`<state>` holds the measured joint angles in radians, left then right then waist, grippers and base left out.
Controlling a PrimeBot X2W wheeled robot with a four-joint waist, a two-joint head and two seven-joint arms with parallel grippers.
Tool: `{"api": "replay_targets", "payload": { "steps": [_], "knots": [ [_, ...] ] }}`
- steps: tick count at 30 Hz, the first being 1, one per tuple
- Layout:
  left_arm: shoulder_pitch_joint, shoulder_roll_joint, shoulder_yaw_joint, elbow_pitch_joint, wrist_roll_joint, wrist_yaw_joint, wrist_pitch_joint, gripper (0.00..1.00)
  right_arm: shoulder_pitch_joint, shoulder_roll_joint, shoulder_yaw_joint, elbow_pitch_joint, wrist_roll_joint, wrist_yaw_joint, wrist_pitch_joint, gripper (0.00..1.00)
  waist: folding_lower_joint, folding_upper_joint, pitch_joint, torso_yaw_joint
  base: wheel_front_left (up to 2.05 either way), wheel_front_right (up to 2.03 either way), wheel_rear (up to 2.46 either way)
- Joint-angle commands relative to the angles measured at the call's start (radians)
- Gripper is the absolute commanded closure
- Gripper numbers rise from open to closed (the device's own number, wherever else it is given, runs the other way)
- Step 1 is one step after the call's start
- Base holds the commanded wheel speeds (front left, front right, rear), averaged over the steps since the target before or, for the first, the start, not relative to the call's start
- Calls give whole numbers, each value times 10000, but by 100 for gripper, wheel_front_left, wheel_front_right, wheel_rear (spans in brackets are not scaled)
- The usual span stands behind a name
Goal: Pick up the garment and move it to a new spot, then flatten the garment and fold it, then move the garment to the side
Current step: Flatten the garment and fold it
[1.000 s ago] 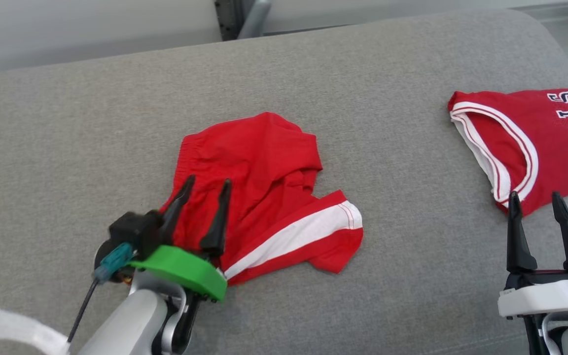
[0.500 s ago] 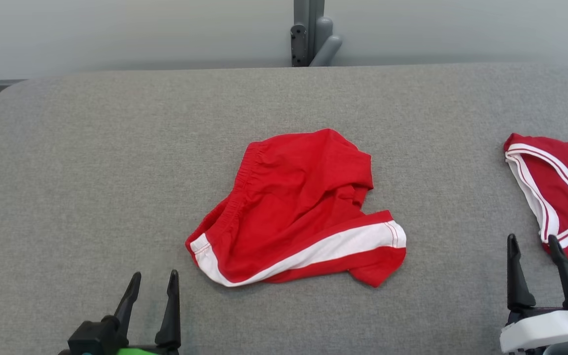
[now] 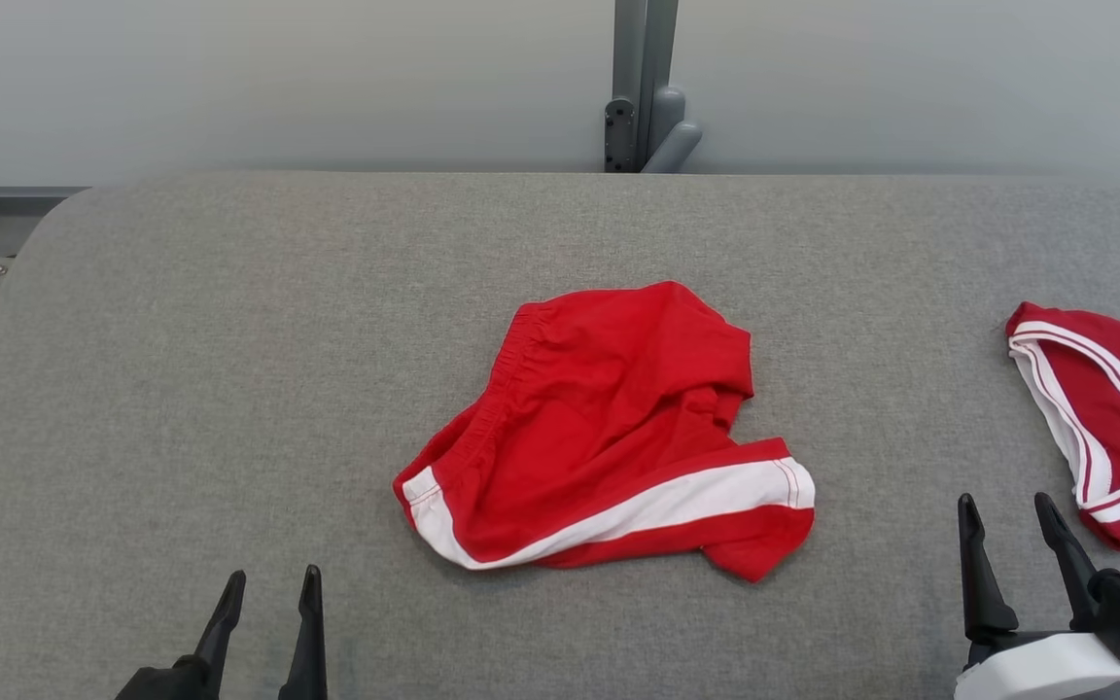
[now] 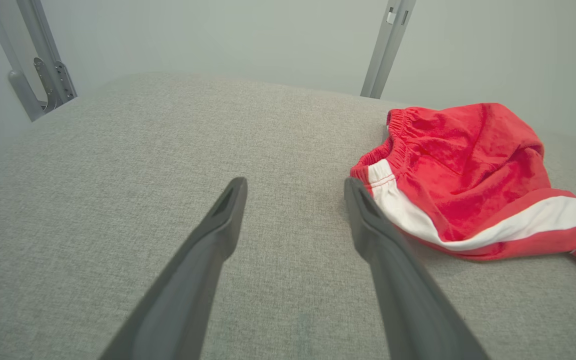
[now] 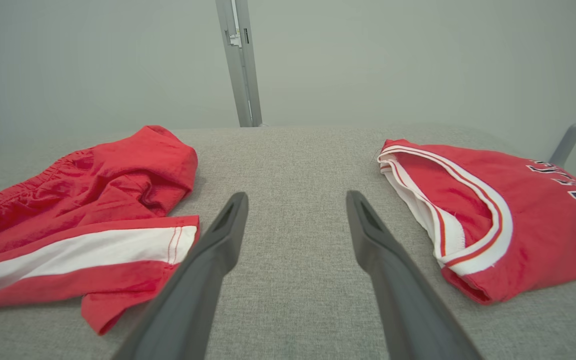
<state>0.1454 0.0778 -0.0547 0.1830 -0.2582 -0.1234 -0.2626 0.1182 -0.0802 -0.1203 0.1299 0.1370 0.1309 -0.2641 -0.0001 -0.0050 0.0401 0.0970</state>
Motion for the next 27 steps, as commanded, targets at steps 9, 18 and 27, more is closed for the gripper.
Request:
{"api": "replay_targets", "payload": {
  "steps": [9,18,27],
  "knots": [
    [-323,-150,-156,-210,297,-91,-24,0,-242,-63,461,108,-70,-4,1,0,1,50,216,-62,0,0,0],
    [-2042,499,-2023,11,381,-84,-13,0,-1906,-572,2346,1998,58,-6,51,0,1,50,945,-185,0,0,0],
    [-3734,1339,-3847,1865,-279,-72,4,0,-3600,-818,4147,3742,589,-6,405,0,1,50,1315,-427,0,0,0]
  ]
}}
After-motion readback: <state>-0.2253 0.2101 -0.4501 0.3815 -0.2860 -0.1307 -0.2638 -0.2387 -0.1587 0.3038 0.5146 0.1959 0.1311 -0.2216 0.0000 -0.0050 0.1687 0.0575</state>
